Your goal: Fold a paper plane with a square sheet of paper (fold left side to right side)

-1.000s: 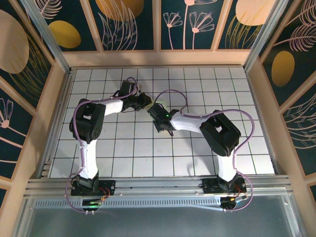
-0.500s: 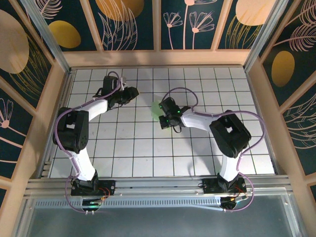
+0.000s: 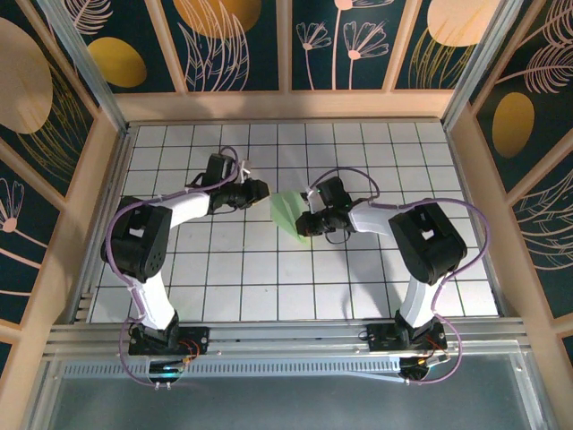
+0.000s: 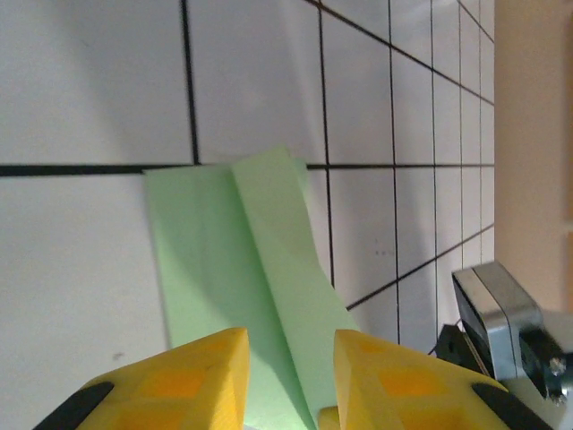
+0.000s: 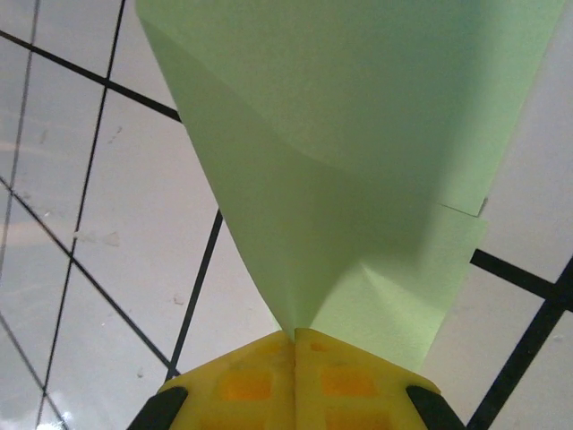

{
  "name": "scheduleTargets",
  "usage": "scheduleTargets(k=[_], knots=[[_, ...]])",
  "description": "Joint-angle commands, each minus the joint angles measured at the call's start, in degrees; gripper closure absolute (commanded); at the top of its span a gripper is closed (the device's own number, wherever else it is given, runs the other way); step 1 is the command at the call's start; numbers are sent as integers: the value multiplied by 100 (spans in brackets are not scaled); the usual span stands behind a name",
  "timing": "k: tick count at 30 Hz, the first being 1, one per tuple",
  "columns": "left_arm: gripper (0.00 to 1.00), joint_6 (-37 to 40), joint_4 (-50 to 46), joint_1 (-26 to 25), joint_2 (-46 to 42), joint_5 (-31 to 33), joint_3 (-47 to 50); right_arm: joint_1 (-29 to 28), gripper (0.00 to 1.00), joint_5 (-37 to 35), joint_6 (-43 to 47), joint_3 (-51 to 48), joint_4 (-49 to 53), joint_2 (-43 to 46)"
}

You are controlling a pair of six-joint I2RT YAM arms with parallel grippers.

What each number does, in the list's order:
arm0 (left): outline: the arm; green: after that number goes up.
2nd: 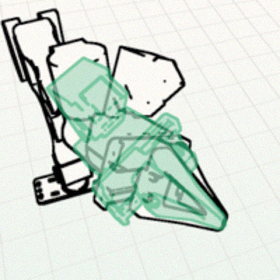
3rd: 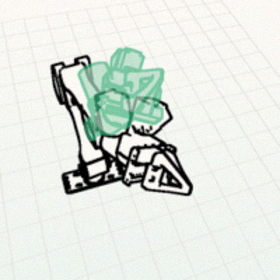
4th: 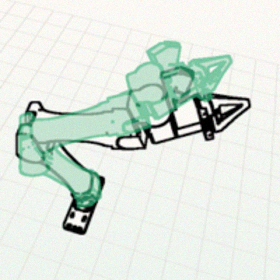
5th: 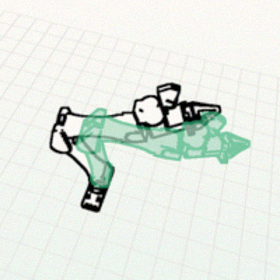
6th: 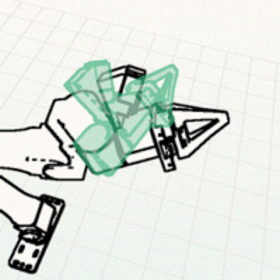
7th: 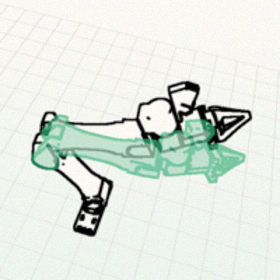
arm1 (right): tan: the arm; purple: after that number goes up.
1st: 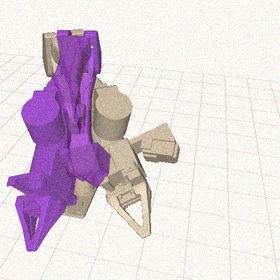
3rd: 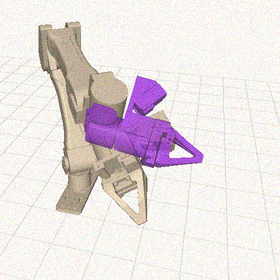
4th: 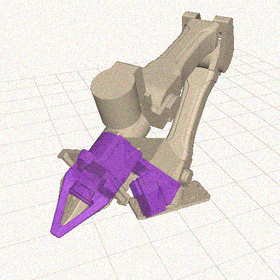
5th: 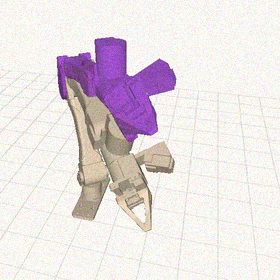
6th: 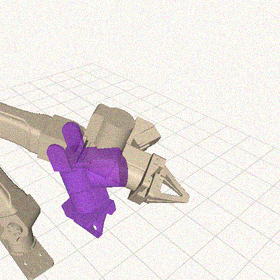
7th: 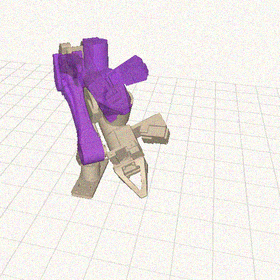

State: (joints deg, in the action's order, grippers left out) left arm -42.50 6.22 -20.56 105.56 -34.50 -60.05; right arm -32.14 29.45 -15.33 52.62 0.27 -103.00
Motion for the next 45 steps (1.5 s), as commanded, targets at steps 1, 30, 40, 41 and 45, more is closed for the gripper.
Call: scheduleTargets(k=[1,30,40,41,45], knots=[[69,-158,168,-117,6,-37,139,48,100,701,-131,-184,-507,107],[57,-575,205,-722,785,446,-130,419,100,1568,-462,-411,-1021,-395],[56,-431,-241,-729,946,832,-253,425,100,1589,-484,-375,-996,-481],[56,-418,-273,-728,957,858,-257,425,100,1590,-488,-375,-1003,-484],[56,-387,-366,-731,1008,935,-274,423,100,1624,-500,-358,-1012,-512]])
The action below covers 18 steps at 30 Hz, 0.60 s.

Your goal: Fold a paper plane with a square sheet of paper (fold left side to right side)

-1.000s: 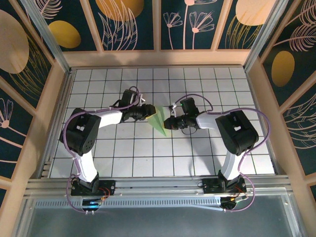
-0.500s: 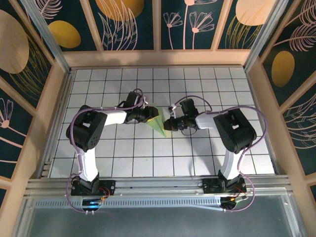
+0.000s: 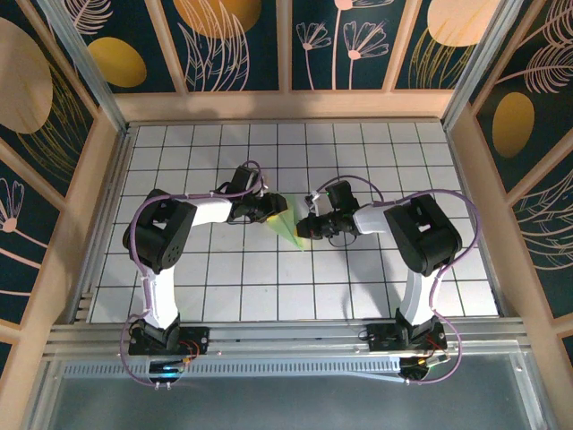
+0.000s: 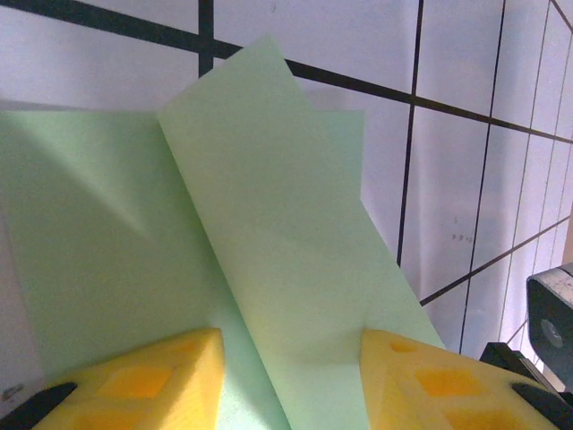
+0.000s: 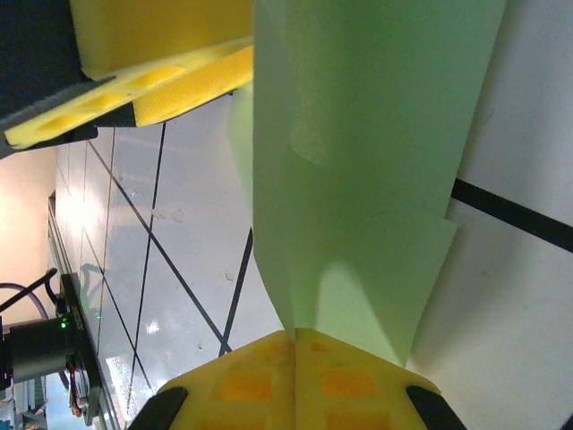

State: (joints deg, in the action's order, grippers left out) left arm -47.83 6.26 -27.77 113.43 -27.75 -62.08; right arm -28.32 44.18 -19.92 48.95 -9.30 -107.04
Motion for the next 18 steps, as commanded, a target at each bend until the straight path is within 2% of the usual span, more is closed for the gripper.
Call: scheduleTargets(k=[1,8,15,18], knots=[[56,164,-392,-14,232,275,-80,45,99,156,-47,10,-62,-106],[56,241,-547,-7,311,360,-128,58,89,178,-82,27,-63,27],[56,256,-565,-9,303,395,-128,287,61,185,-27,-90,42,678],[56,257,-556,-9,290,392,-120,455,54,246,-20,-80,47,772]])
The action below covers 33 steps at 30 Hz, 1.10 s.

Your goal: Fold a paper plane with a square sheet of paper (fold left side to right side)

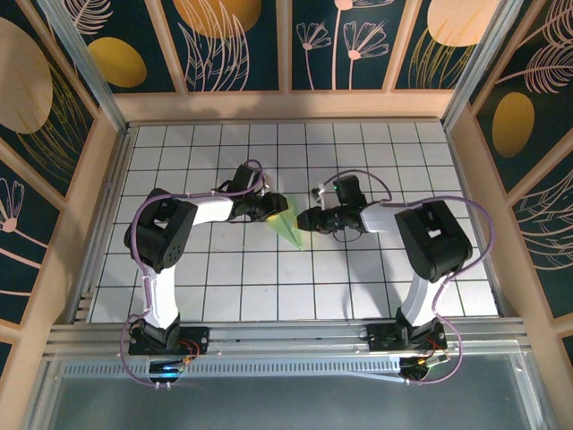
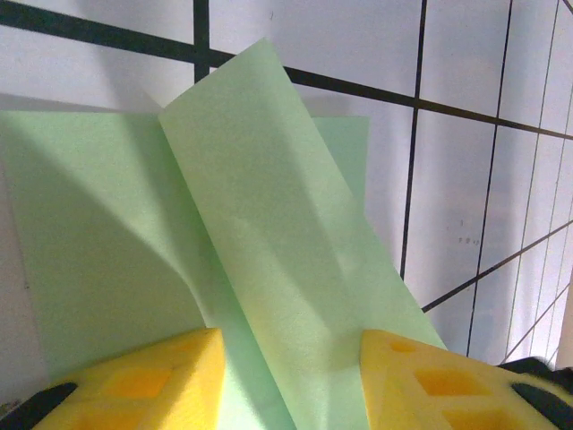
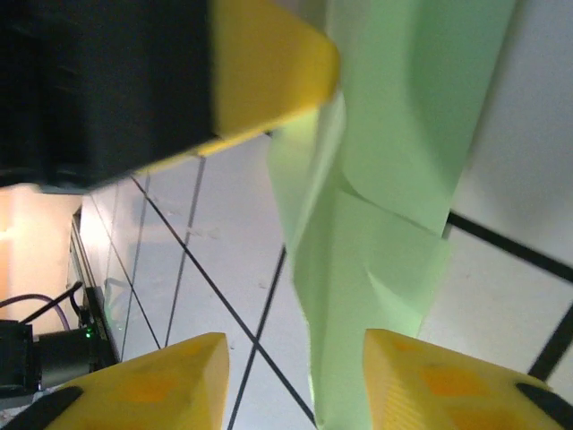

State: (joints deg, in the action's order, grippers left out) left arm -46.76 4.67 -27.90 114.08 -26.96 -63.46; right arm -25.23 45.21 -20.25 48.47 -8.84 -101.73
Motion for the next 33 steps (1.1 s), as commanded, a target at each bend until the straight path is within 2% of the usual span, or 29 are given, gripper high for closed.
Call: scheduleTargets(k=[1,16,33], knots=[[56,141,-392,4,219,315,18,177,54,160,21,29,26,196],[56,138,-379,8,193,314,44,-151,56,-56,-237,706,-156,-727],[56,132,-361,4,207,310,62,-155,86,-604,-18,794,221,-881]])
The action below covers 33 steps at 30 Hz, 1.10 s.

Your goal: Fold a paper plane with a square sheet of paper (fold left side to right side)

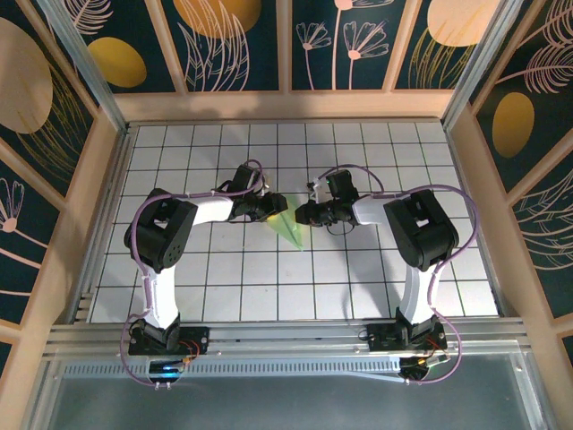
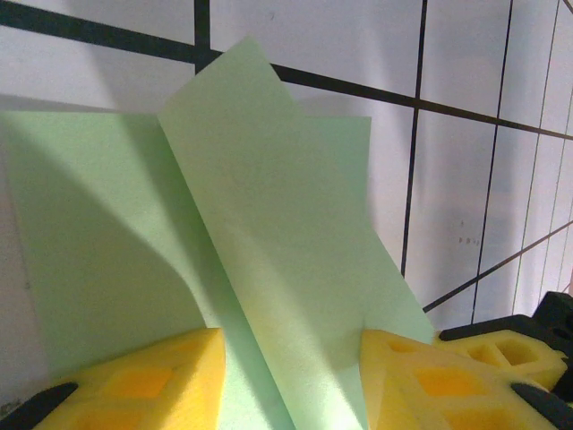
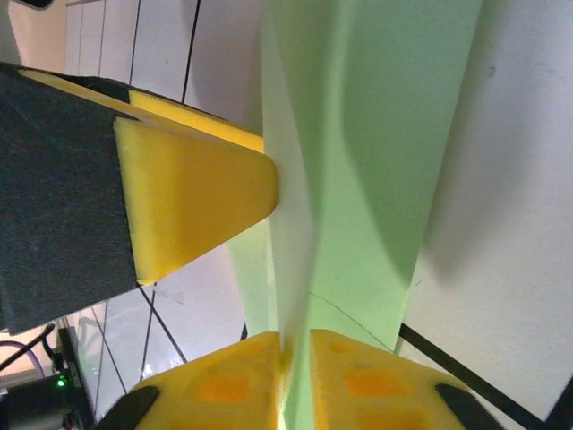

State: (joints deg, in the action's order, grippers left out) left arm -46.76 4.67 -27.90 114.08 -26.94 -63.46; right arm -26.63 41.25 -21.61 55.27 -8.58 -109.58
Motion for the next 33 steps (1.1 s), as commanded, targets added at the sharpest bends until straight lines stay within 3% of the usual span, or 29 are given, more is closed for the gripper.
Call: scheduleTargets(k=[1,6,33], knots=[[56,132,-361,5,204,306,62,-11,88,-238,136,121,215,-105],[56,135,-370,4,189,308,53,-7,94,-336,174,162,310,-156],[56,149,-370,4,224,289,35,-22,95,-478,234,302,381,-314]])
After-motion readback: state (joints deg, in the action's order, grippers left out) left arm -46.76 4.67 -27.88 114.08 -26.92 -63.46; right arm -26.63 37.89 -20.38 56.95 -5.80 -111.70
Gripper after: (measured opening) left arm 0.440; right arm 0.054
